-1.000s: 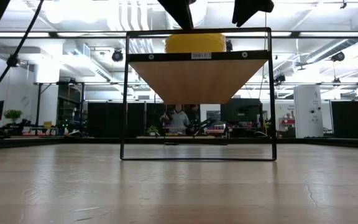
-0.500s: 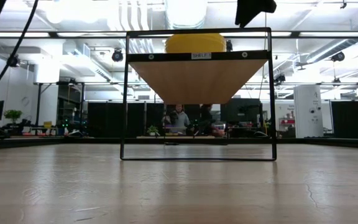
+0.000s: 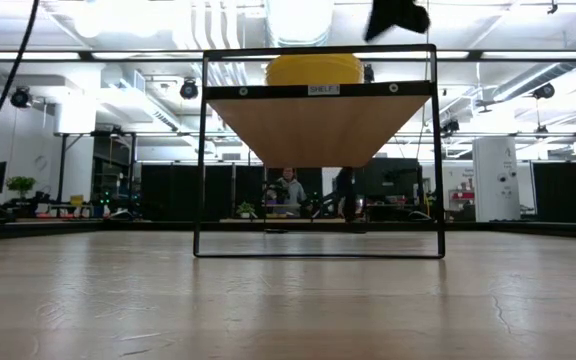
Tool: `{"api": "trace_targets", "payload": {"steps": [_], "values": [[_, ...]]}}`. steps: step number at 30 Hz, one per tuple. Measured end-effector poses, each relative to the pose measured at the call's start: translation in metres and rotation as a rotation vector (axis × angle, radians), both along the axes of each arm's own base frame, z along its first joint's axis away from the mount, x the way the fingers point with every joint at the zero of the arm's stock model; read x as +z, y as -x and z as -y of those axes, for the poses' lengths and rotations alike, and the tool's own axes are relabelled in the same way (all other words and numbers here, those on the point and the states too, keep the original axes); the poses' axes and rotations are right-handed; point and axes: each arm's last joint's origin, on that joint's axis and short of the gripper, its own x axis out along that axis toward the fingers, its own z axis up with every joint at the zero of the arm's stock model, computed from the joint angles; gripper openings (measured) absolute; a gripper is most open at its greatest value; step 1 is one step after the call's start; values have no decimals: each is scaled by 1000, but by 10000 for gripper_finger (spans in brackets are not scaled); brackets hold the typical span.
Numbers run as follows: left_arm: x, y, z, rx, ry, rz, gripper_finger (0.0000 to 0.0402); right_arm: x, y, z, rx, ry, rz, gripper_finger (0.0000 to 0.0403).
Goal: Pick & Place Mini bowls
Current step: Return to Home Position
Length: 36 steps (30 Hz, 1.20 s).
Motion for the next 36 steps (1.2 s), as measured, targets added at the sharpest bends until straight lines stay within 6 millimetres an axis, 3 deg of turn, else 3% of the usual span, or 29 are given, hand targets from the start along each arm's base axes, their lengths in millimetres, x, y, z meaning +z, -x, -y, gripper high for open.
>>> {"api": "trace_targets", "payload": {"steps": [5,17,23,26,36], "values": [[2,20,-7,7,75,152,0,10,9,-10,82,44,243,8],[-15,98,-28,58,217,434,0,16,58,-40,187,155,597,8],[-40,134,-34,119,270,516,0,13,86,-48,256,238,620,8],[-54,150,-36,221,272,530,0,10,99,-50,227,196,637,8],[-109,177,-38,279,170,448,0,-28,114,-57,248,164,628,8]]}}
